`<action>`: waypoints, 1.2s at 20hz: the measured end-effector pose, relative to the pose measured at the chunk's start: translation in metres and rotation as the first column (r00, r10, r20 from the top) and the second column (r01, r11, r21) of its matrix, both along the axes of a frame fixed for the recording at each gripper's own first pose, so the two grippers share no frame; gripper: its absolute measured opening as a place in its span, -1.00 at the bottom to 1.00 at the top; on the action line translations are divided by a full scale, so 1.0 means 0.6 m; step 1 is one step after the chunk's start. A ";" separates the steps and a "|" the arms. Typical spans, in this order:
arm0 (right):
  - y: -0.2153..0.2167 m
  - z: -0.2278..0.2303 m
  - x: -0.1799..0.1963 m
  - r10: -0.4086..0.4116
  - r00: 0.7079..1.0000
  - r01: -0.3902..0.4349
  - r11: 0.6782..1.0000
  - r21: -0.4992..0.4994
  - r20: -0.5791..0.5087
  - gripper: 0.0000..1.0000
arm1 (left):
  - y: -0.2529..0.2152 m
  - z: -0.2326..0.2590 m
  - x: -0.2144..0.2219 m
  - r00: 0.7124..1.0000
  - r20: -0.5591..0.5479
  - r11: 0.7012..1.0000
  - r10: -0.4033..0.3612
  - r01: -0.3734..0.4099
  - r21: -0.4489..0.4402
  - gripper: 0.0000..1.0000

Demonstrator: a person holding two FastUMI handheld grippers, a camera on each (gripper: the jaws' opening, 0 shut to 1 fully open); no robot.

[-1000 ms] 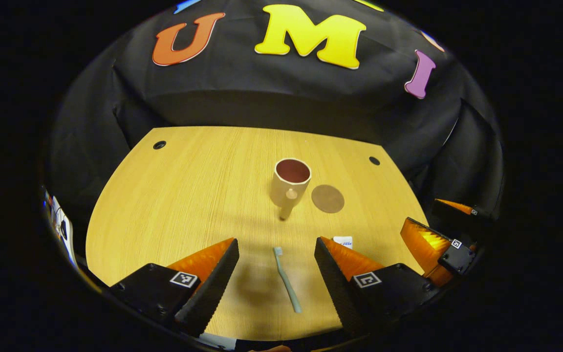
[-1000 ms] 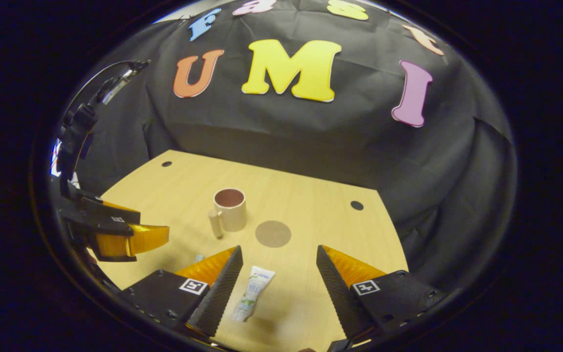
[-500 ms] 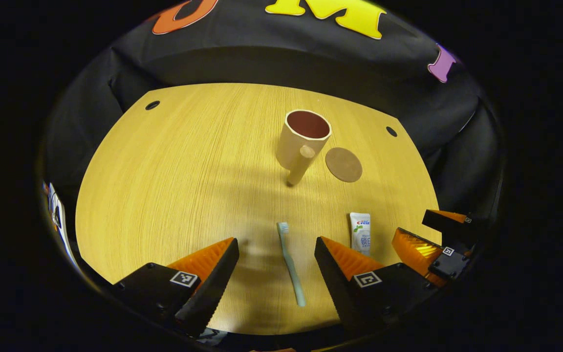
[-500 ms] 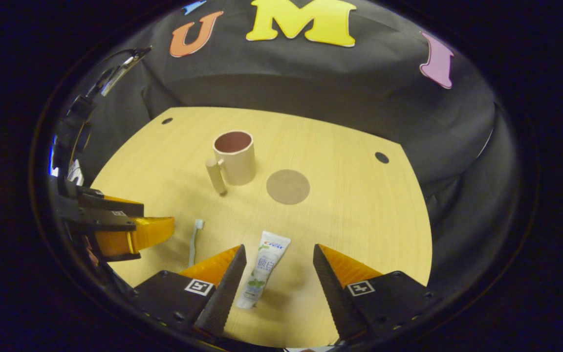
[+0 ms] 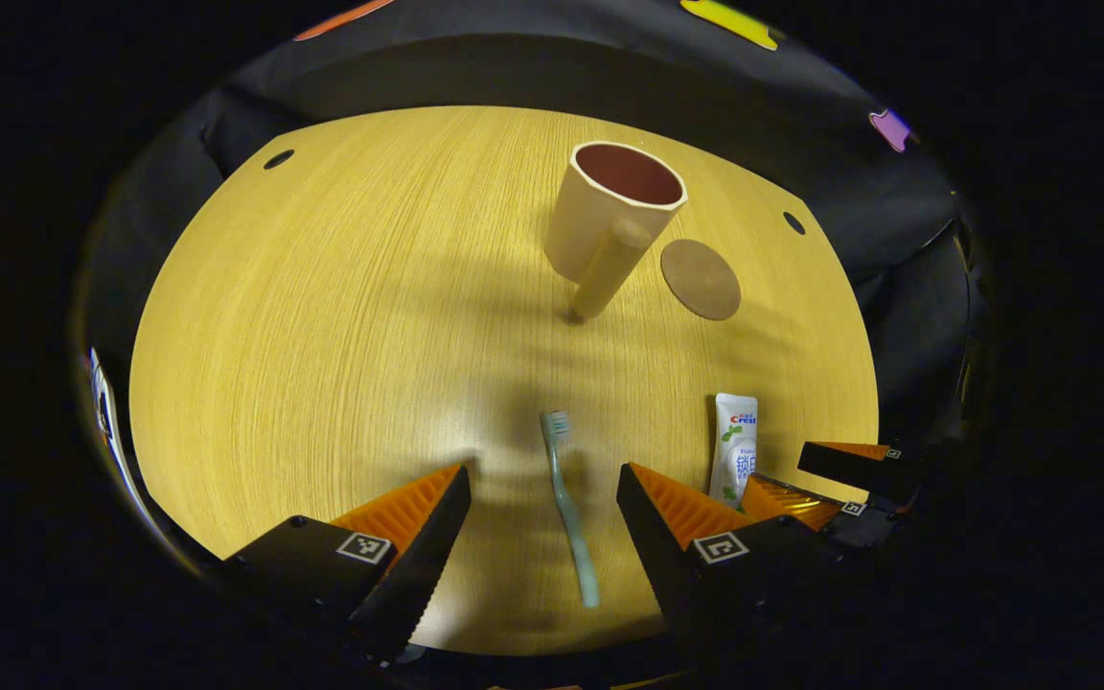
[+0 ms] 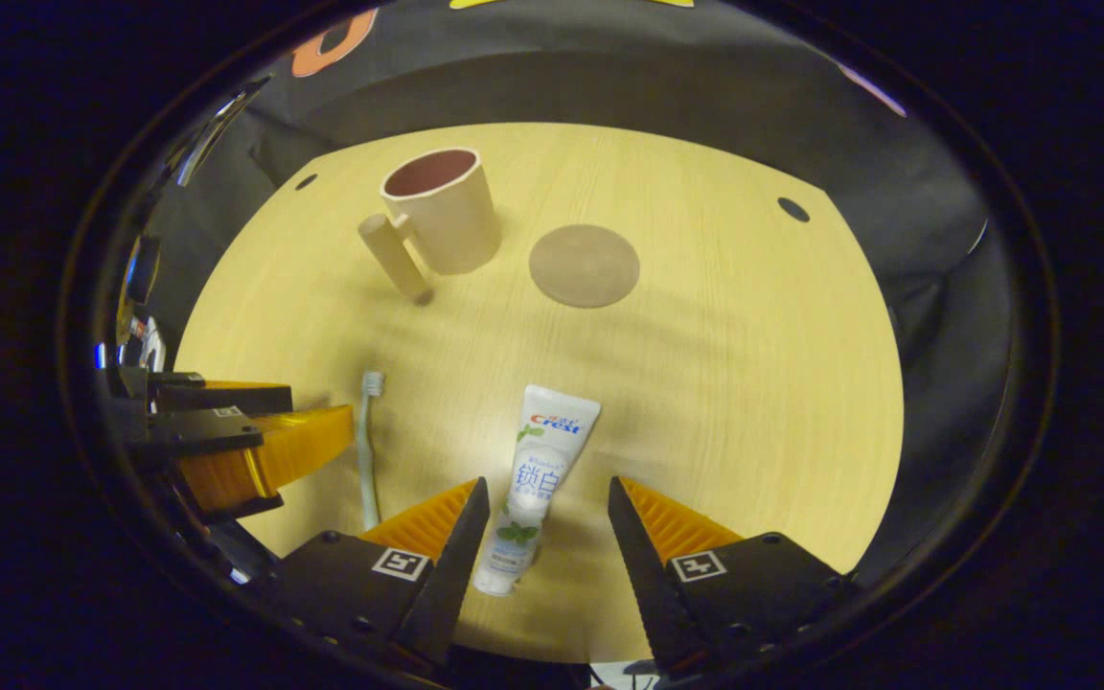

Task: Put the toothbrush and toothpaste on the desktop into the cup, then pick up the cup and place it on the coaster on the desktop.

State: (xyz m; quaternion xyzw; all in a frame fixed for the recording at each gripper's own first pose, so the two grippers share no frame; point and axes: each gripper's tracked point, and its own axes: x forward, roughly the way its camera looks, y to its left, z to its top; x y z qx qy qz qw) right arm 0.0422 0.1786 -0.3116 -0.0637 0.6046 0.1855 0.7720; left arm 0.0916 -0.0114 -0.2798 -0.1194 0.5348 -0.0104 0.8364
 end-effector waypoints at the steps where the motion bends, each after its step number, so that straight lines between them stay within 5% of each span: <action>1: 0.001 -0.006 0.001 -0.005 1.000 0.005 1.000 0.000 -0.021 0.58 | -0.002 -0.005 -0.002 1.000 -0.021 1.000 0.005 -0.005 -0.002 0.96; 7: 0.012 -0.038 -0.010 -0.058 0.989 0.059 0.998 0.007 -0.138 0.31 | -0.017 -0.022 -0.014 0.986 -0.155 0.998 0.055 -0.060 -0.032 0.88; 11: 0.015 -0.051 -0.012 -0.101 0.979 0.102 0.995 0.000 -0.179 0.17 | -0.027 -0.005 -0.011 0.977 -0.205 0.997 0.065 -0.072 -0.026 0.65; 18: 0.026 -0.060 -0.015 -0.144 0.969 0.148 0.989 0.007 -0.202 -0.40 | -0.014 0.065 0.026 0.970 -0.223 0.995 0.099 -0.096 0.024 -0.45; 21: 0.025 -0.059 -0.015 -0.164 0.965 0.174 0.984 0.029 -0.205 -0.58 | -0.039 0.112 0.051 0.978 -0.202 0.992 0.055 -0.077 -0.099 -0.70; 24: 0.026 -0.058 -0.012 -0.187 0.964 0.199 0.979 0.043 -0.191 -0.73 | -0.043 0.162 0.075 0.982 -0.182 0.989 0.050 -0.074 -0.129 -0.80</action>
